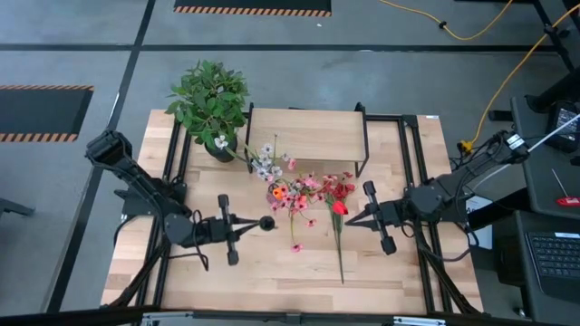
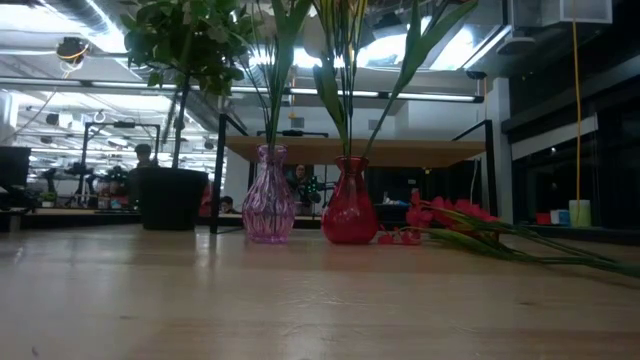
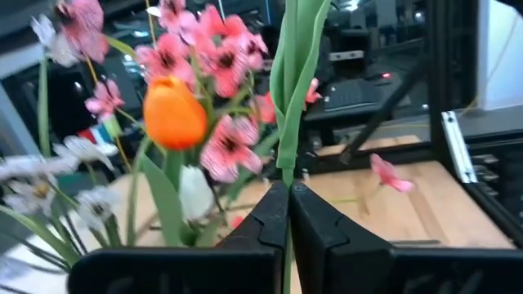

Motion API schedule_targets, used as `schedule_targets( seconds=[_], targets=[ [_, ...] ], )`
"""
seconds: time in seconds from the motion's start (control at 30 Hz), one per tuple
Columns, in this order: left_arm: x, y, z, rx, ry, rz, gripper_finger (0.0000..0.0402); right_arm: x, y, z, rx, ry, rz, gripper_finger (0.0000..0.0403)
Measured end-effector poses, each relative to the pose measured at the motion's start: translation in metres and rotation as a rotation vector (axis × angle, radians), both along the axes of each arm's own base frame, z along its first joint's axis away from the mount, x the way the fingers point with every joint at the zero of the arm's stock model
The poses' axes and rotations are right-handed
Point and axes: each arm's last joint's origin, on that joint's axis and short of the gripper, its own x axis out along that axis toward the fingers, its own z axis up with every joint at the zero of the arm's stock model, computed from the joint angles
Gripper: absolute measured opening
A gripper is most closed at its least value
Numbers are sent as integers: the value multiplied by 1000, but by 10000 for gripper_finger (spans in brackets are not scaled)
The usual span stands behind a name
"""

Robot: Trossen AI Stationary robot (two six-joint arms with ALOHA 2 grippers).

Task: Pick and place flowers into a vace then onto a shelf
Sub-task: Put the black flower into the purple vase

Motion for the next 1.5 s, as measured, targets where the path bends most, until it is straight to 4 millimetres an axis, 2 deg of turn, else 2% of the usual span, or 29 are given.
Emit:
schedule_targets(
  seconds=[0.3,0.7,0.77,0.9,1.0,1.5],
  targets=[
    [8,13,14,42,-90,45,3,-5,8,0,-26,-4,49,7],
    [25,43,15,48,-127,100,3,-1,12,-5,-45,20,54,7],
    [22,49,12,52,-181,65,3,0,12,-7,-48,26,54,7],
    [6,64,4,33,-359,-24,3,1,13,-8,-52,32,54,7],
    [-4,74,-5,16,-422,-57,3,1,13,-8,-51,32,54,7],
    [6,107,-17,-8,-390,-1,3,1,13,-7,-47,25,54,7]
  ],
)
